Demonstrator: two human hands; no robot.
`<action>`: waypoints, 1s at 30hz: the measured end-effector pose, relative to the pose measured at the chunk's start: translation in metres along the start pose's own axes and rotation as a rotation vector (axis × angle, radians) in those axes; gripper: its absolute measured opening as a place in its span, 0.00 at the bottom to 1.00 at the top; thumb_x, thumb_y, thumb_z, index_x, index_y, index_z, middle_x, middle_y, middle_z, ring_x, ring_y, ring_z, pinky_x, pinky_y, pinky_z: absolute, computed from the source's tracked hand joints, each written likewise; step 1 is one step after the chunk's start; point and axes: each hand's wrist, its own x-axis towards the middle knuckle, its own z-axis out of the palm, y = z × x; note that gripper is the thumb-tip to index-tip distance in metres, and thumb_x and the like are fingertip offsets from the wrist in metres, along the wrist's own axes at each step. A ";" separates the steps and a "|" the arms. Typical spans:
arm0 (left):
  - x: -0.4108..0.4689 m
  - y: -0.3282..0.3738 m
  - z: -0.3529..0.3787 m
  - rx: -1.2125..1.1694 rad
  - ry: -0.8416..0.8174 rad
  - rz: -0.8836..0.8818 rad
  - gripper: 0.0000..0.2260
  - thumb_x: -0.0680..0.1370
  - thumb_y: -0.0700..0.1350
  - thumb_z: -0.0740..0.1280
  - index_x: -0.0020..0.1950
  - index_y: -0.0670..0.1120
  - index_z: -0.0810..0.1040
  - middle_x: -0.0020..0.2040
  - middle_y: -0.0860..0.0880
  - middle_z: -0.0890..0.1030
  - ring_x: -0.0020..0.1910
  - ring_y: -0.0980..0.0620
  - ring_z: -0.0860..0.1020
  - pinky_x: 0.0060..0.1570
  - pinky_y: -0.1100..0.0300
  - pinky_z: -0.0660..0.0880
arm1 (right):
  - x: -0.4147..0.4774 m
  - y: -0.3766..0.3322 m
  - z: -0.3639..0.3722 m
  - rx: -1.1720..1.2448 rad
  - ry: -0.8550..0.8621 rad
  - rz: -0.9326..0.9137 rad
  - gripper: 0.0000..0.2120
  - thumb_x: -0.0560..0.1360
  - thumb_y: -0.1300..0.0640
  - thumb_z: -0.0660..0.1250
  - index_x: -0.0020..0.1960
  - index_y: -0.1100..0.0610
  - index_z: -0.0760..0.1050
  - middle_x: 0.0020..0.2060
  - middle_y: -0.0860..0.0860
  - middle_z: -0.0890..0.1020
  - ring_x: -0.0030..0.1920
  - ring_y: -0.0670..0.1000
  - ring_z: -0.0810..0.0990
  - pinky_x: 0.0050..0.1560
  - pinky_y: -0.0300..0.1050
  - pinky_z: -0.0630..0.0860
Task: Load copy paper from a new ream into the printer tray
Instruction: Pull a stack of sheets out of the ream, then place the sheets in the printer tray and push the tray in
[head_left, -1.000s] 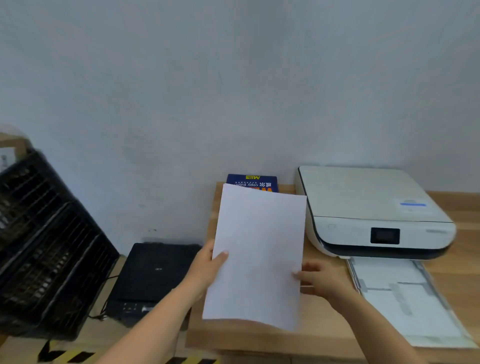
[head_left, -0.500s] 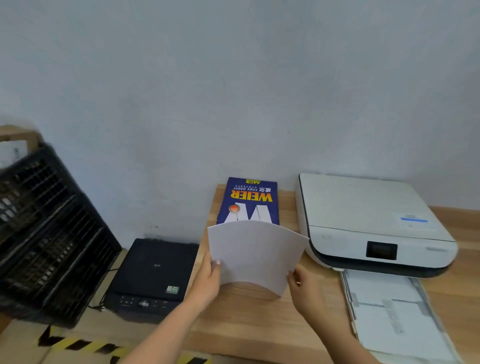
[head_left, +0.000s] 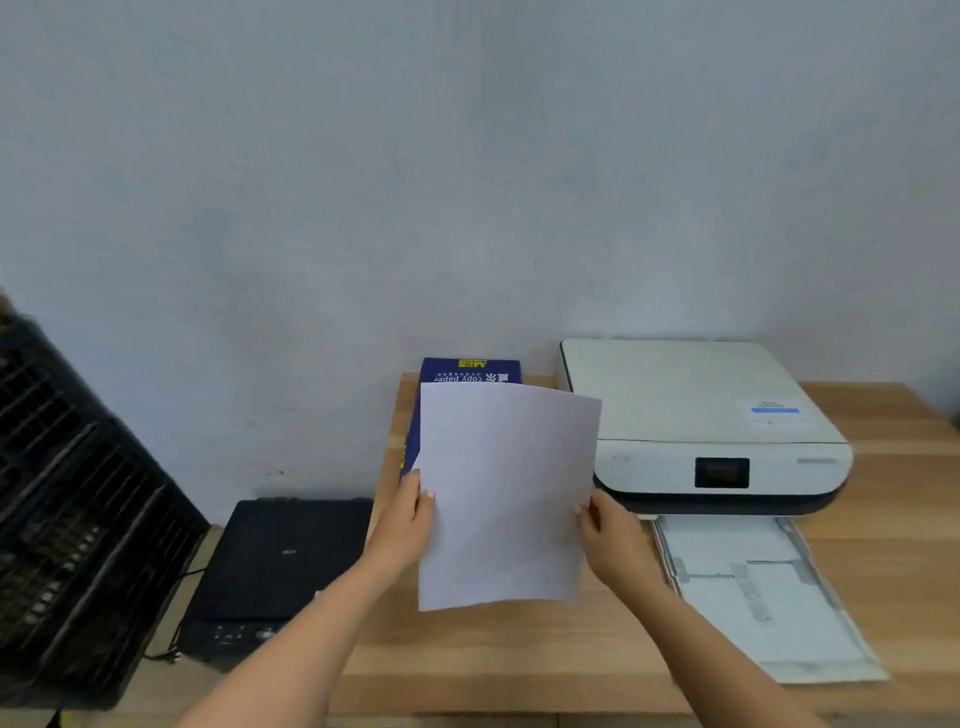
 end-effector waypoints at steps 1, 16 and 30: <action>0.003 0.004 0.003 -0.016 -0.012 0.015 0.07 0.82 0.43 0.54 0.53 0.54 0.69 0.54 0.42 0.77 0.54 0.43 0.75 0.49 0.58 0.71 | -0.001 0.000 -0.005 0.021 0.017 0.020 0.10 0.79 0.60 0.59 0.39 0.61 0.70 0.32 0.54 0.74 0.31 0.50 0.67 0.31 0.42 0.62; -0.017 0.055 0.124 -0.173 -0.355 0.175 0.23 0.81 0.38 0.59 0.72 0.57 0.61 0.64 0.52 0.76 0.60 0.59 0.77 0.58 0.63 0.75 | -0.071 0.097 -0.097 0.132 0.283 0.293 0.15 0.78 0.55 0.62 0.64 0.51 0.69 0.43 0.52 0.83 0.43 0.48 0.81 0.36 0.38 0.73; -0.062 0.082 0.305 -0.173 -0.277 0.023 0.23 0.80 0.37 0.57 0.72 0.56 0.63 0.64 0.52 0.77 0.59 0.53 0.78 0.53 0.62 0.76 | -0.034 0.245 -0.222 0.103 0.042 0.307 0.19 0.78 0.57 0.63 0.68 0.52 0.68 0.40 0.56 0.83 0.40 0.52 0.80 0.37 0.44 0.76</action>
